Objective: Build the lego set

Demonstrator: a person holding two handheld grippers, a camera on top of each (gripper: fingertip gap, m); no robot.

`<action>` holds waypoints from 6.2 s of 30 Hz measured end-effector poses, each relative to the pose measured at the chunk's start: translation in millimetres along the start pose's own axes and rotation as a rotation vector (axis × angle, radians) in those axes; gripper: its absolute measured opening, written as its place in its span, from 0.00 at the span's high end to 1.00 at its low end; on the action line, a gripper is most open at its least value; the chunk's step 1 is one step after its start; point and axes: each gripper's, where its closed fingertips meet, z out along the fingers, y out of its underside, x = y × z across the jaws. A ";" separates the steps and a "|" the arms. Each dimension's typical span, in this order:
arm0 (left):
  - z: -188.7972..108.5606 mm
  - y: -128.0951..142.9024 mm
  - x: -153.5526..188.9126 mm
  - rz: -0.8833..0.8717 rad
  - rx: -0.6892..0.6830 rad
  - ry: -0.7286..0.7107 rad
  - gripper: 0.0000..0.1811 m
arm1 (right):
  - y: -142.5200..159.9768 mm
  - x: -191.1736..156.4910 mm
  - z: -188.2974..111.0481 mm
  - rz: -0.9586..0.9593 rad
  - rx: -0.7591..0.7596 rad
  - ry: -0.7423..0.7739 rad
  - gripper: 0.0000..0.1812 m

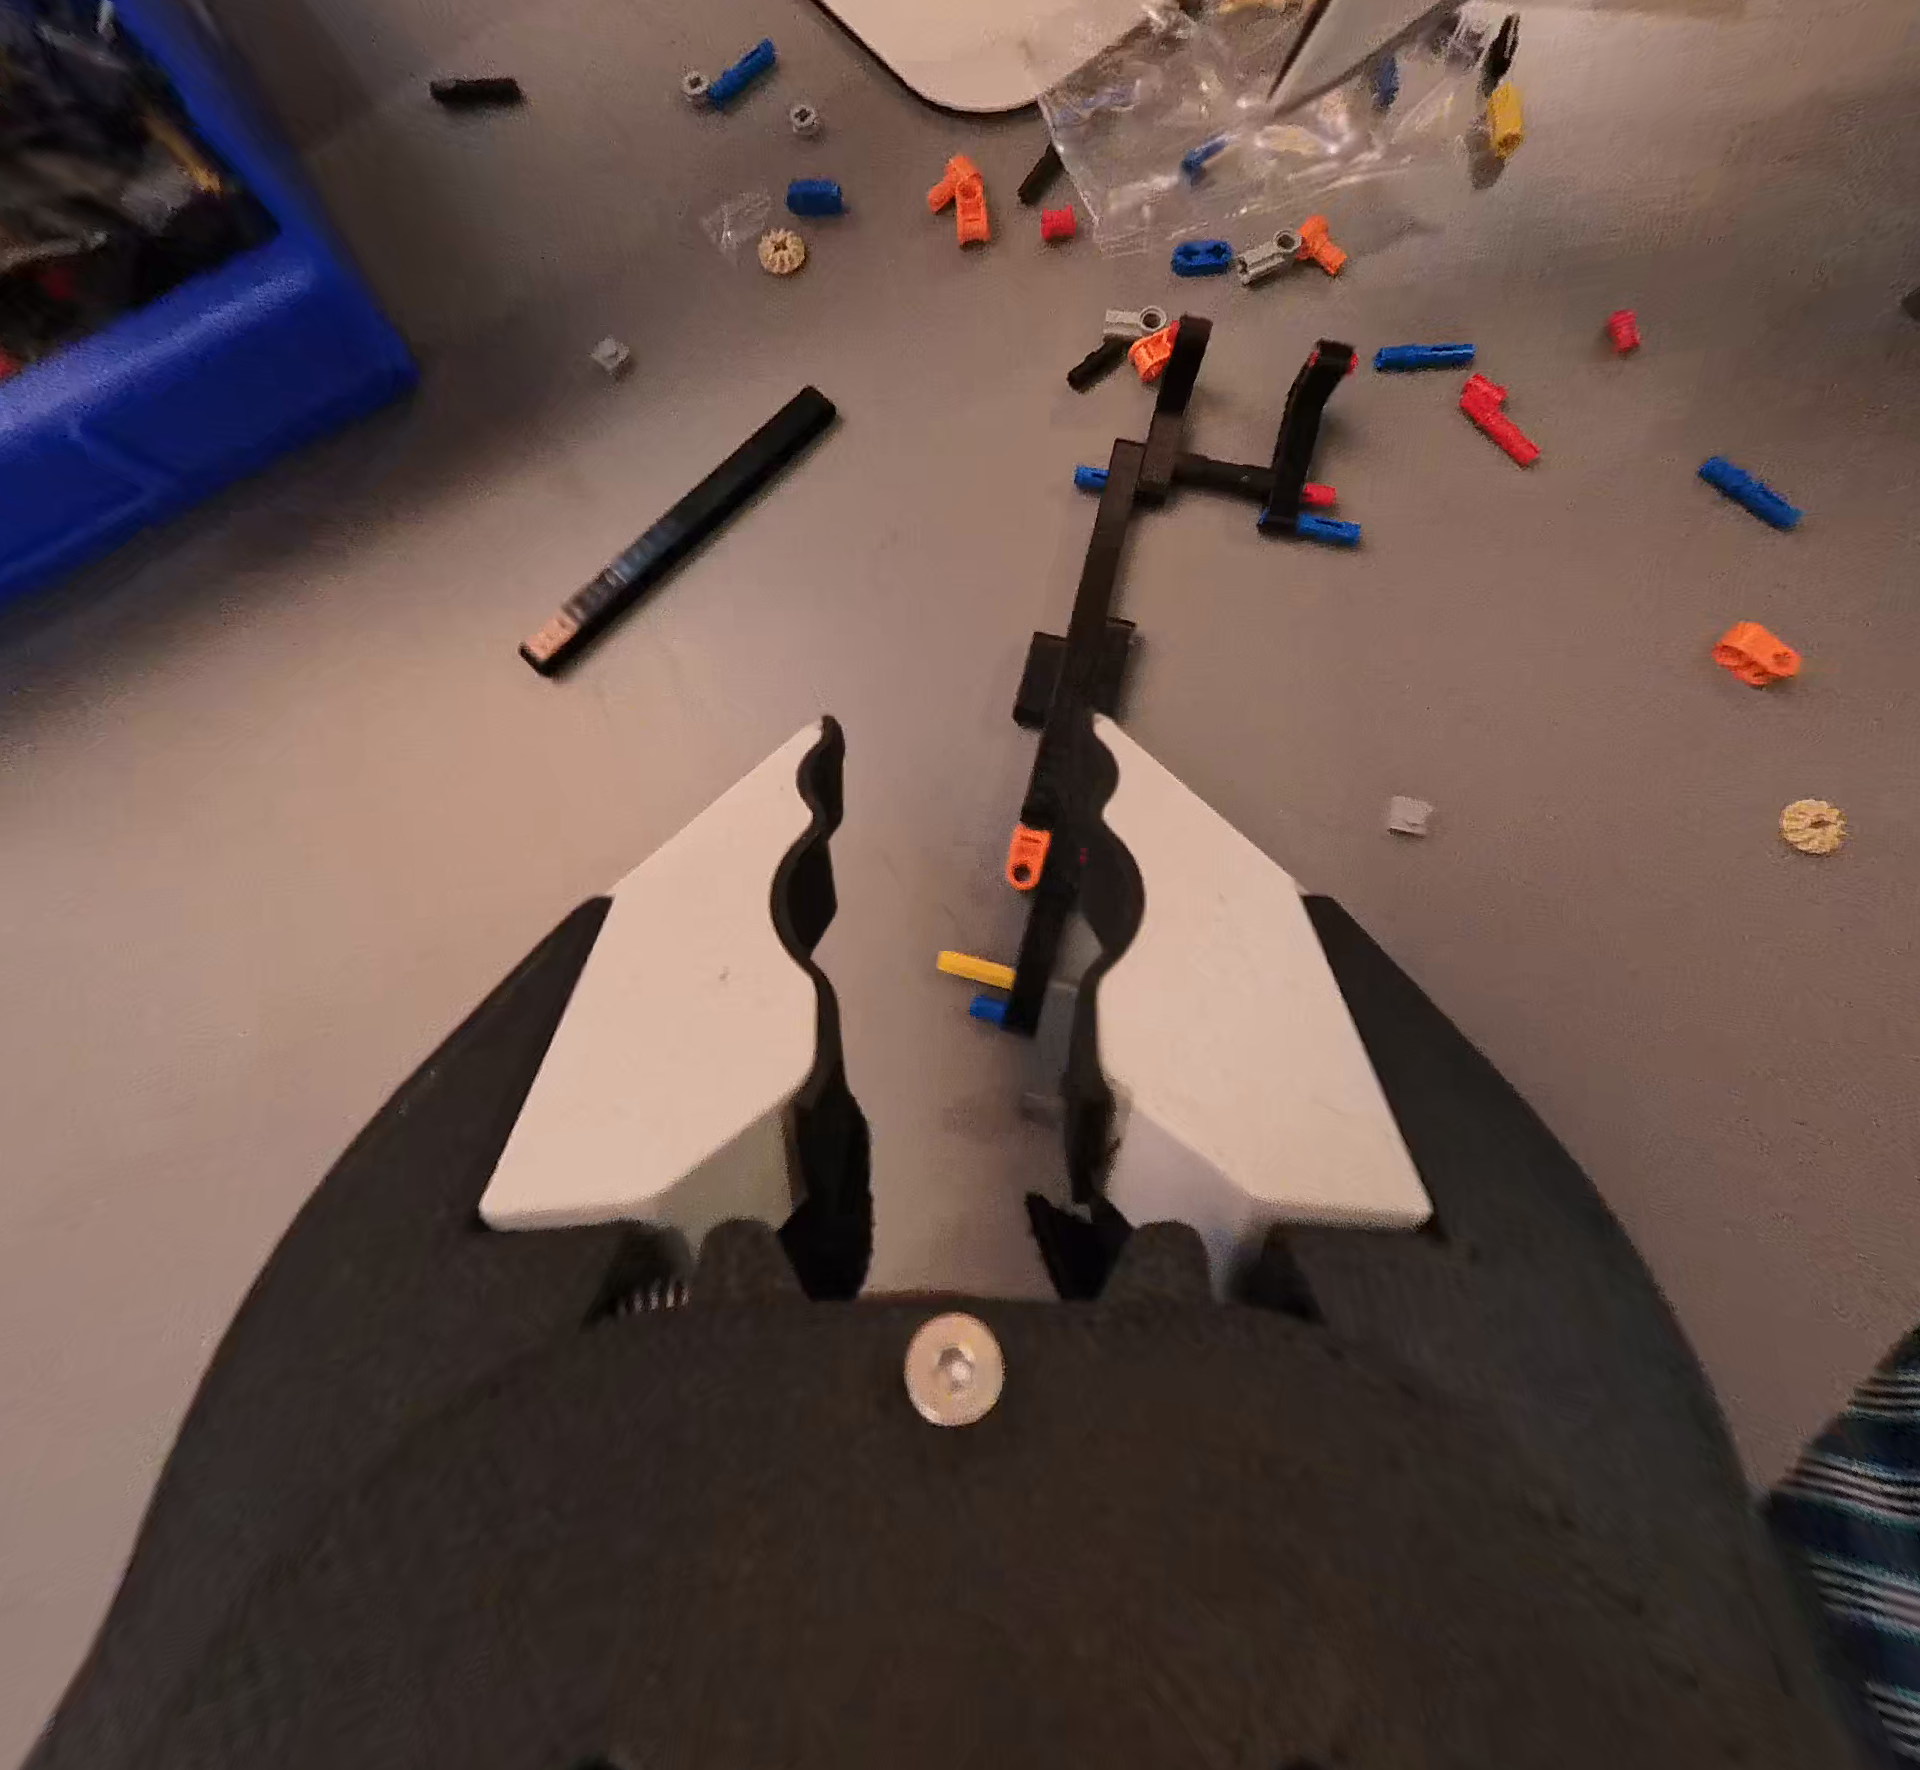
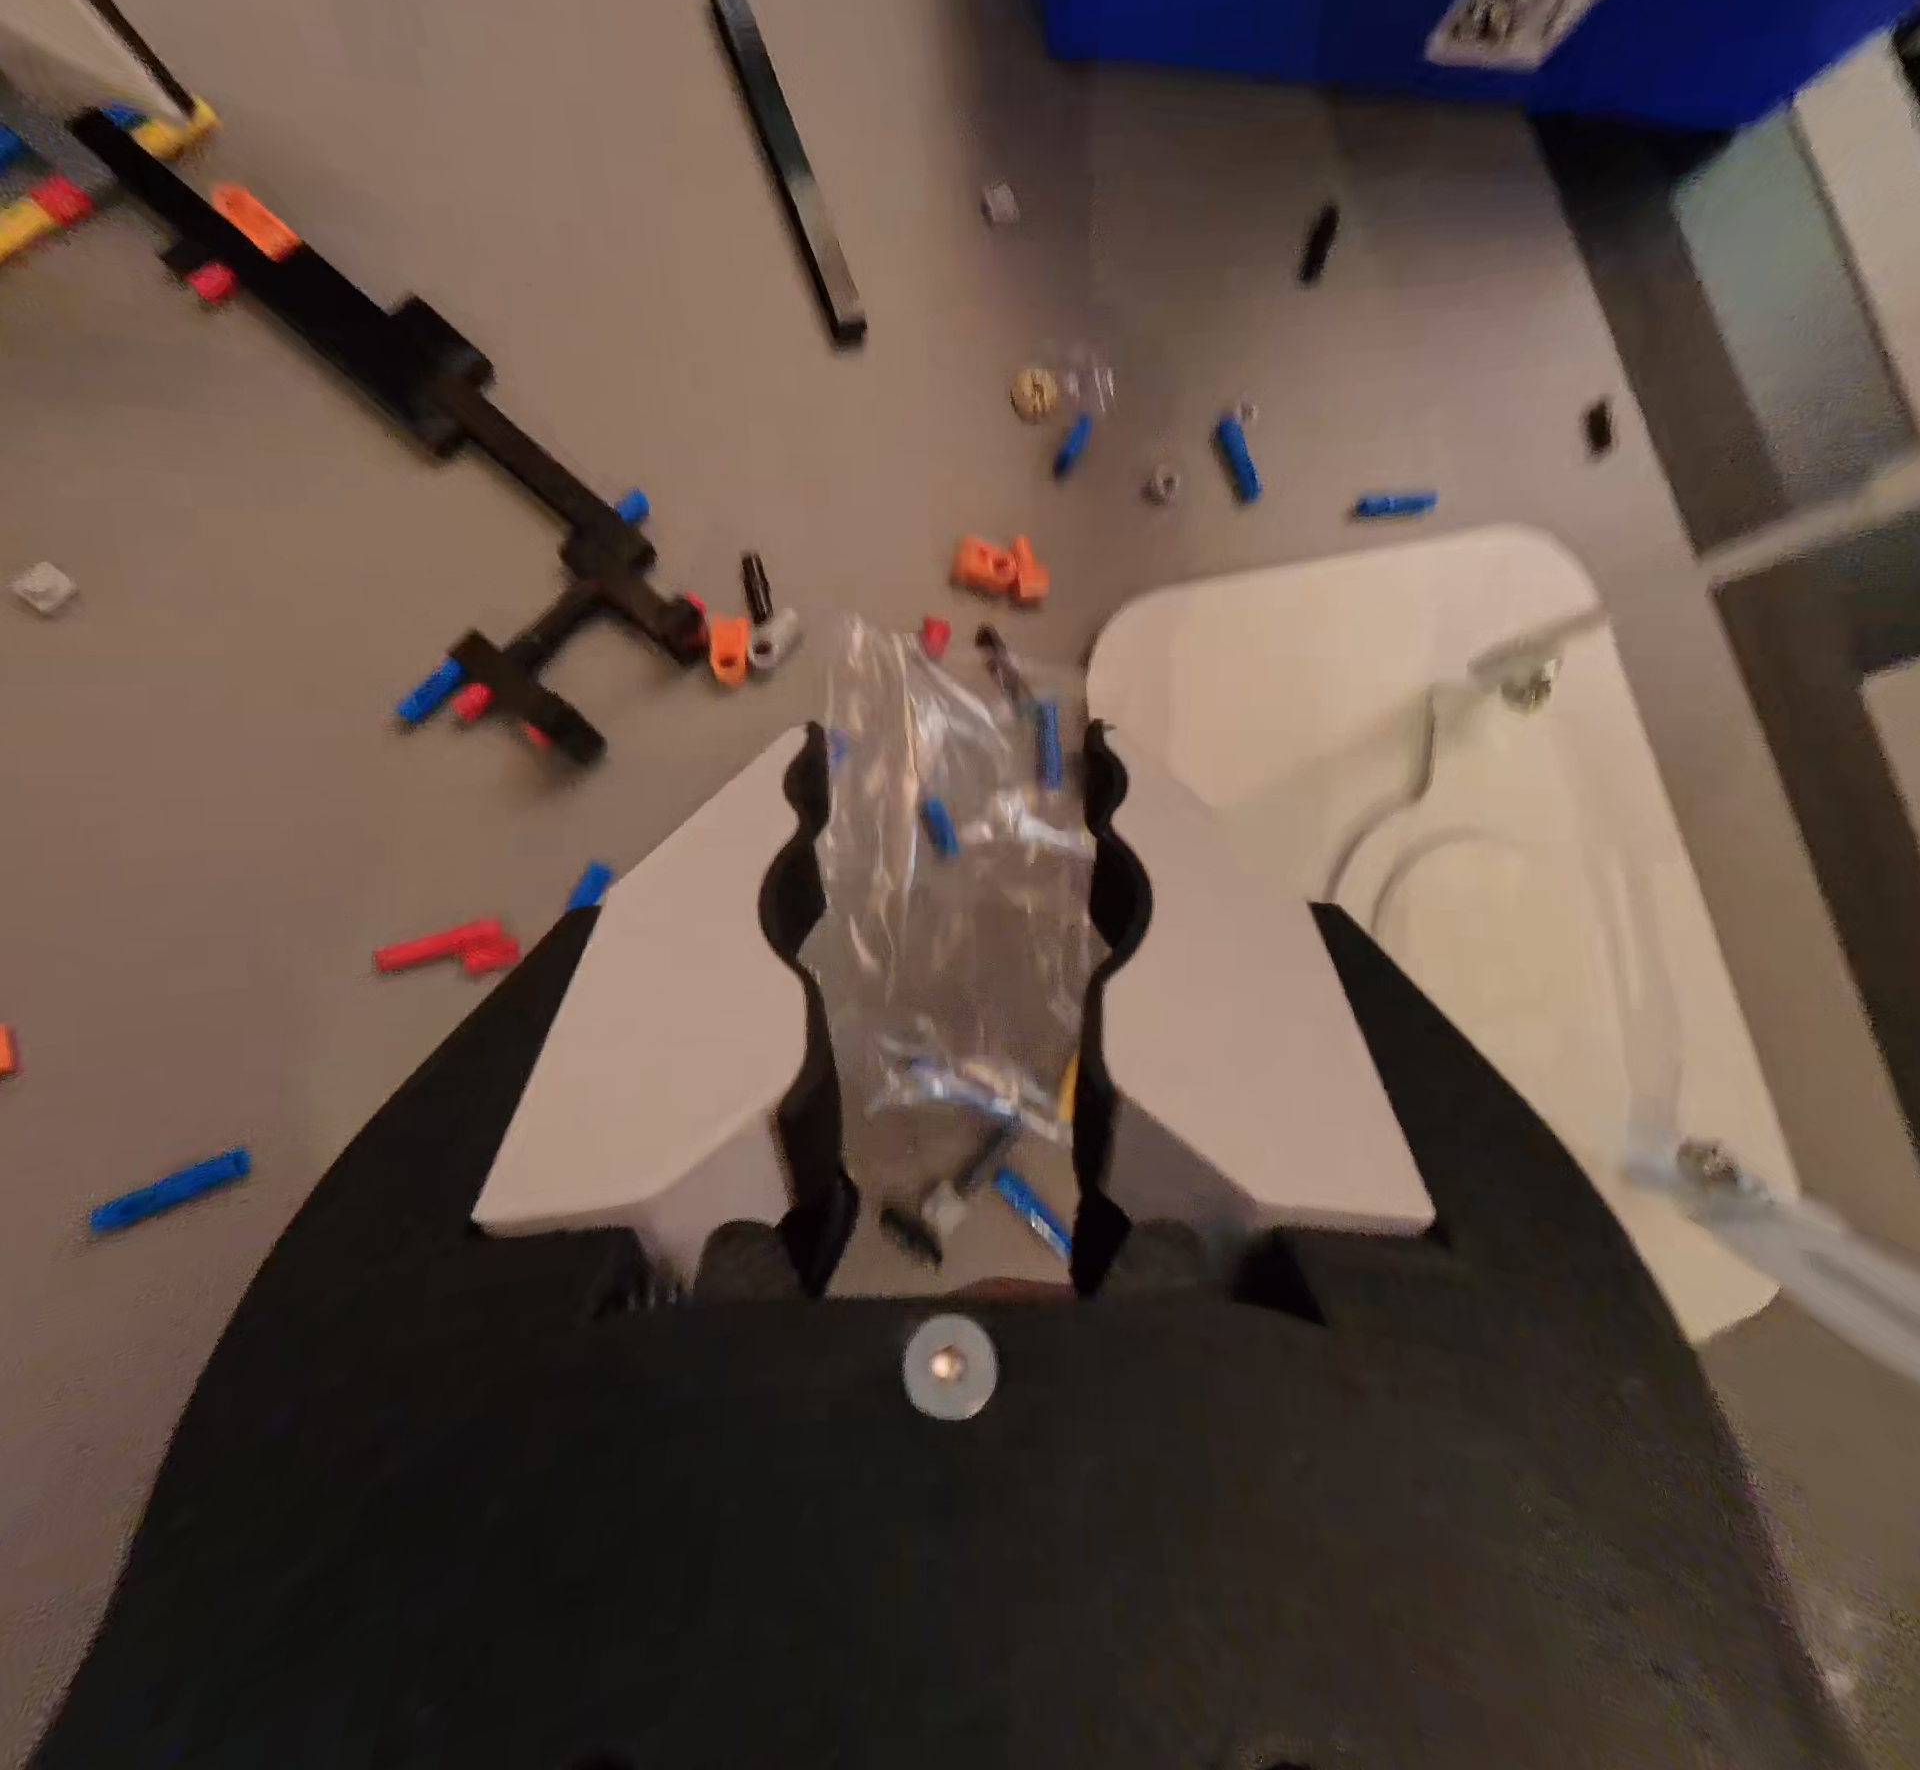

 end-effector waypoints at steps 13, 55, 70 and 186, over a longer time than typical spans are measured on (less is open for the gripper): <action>-27.3 17.9 3.2 -0.114 0.119 0.004 0.77 | -89.4 30.1 111.7 -0.014 -0.025 -0.026 0.54; -34.6 17.8 -15.7 -0.156 0.189 0.027 0.77 | -70.7 73.5 145.7 0.163 -0.075 0.178 0.99; -30.2 11.3 -8.6 -0.122 0.192 0.017 0.77 | -80.1 -3.8 72.7 0.070 0.059 0.038 0.99; -41.0 -19.8 65.9 -0.627 0.424 0.416 0.99 | 11.4 19.9 -47.7 0.076 0.024 -0.072 0.86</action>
